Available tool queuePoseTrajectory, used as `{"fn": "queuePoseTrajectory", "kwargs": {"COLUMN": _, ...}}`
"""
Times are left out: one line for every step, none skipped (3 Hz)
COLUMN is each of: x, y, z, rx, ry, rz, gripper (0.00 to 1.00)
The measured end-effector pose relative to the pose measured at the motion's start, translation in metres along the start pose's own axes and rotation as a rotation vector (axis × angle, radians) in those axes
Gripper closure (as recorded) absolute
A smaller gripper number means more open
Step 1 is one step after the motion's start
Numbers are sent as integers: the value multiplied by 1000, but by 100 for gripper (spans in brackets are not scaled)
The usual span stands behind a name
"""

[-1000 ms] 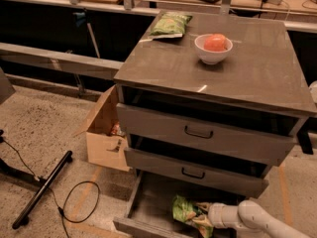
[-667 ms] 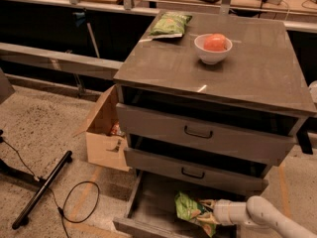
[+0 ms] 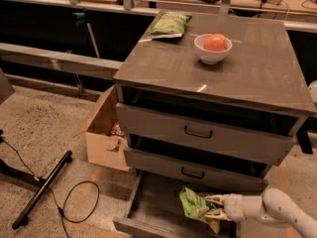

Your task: Pick green rice chip bag from bottom drawer and place on counter

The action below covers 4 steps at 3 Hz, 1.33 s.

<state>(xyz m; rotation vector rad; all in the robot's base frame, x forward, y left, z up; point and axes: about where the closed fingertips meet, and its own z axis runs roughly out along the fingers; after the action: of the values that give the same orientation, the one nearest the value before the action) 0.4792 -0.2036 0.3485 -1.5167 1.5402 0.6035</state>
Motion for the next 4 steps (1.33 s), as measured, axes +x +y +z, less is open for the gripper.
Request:
{"fn": "queuePoseTrajectory", "kwargs": {"x": -31, "y": -2, "z": -33, "rx": 14, "ry": -43, "rz": -17, "gripper": 100}}
{"fn": "queuePoseTrajectory", "kwargs": {"x": -63, "y": -12, "z": -64, "rx": 28, "ry": -125, "rz": -41, "gripper": 100}}
{"fn": "queuePoseTrajectory", "kwargs": {"x": -107, "y": -21, "z": -98, "rx": -4, "ry": -211, "rz": -87, "gripper": 100}}
{"fn": "queuePoseTrajectory", "kwargs": {"x": -107, "y": -21, "z": -98, "rx": -4, "ry": -211, "rz": -87, "gripper": 100}}
